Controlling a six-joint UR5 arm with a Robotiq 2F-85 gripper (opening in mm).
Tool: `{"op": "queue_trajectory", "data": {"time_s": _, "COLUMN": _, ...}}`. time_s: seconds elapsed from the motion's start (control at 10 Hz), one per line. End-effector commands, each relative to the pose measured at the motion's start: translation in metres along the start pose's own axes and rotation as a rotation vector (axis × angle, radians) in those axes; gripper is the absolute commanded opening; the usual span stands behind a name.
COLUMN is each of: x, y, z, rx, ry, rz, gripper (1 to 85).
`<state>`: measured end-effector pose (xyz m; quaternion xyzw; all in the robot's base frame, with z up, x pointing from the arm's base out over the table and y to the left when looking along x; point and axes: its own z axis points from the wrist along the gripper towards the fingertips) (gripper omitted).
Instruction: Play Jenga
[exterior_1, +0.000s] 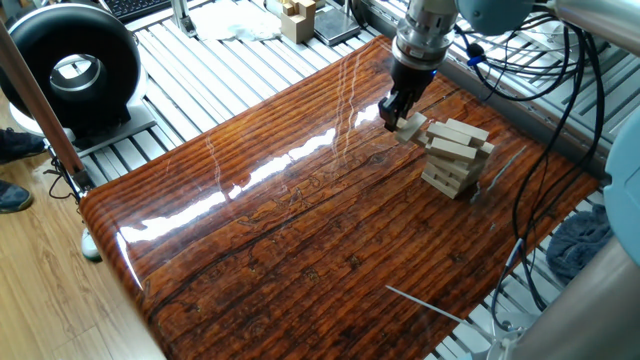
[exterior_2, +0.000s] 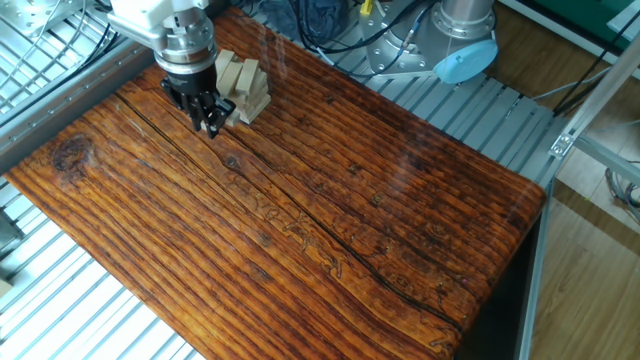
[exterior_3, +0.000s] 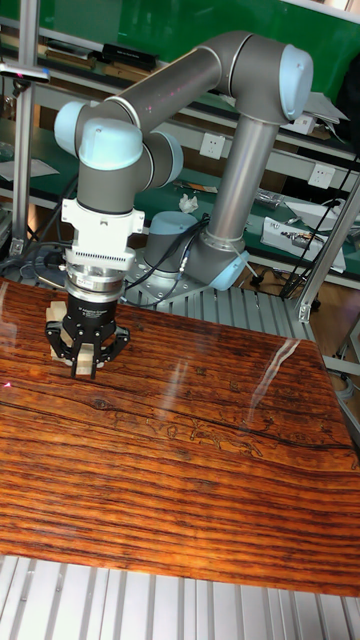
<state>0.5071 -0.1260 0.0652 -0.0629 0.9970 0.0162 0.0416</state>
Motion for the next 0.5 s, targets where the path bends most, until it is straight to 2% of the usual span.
{"op": "queue_trajectory", "data": {"time_s": 0.0, "x": -0.0035, "y": 0.0019, "z": -0.0013, "rx": -0.011, "ry": -0.013, "rz": 0.007, "gripper": 16.3}}
{"op": "queue_trajectory", "data": {"time_s": 0.4, "x": -0.0058, "y": 0.0034, "z": -0.0008, "rx": -0.012, "ry": -0.014, "rz": 0.009, "gripper": 16.3}}
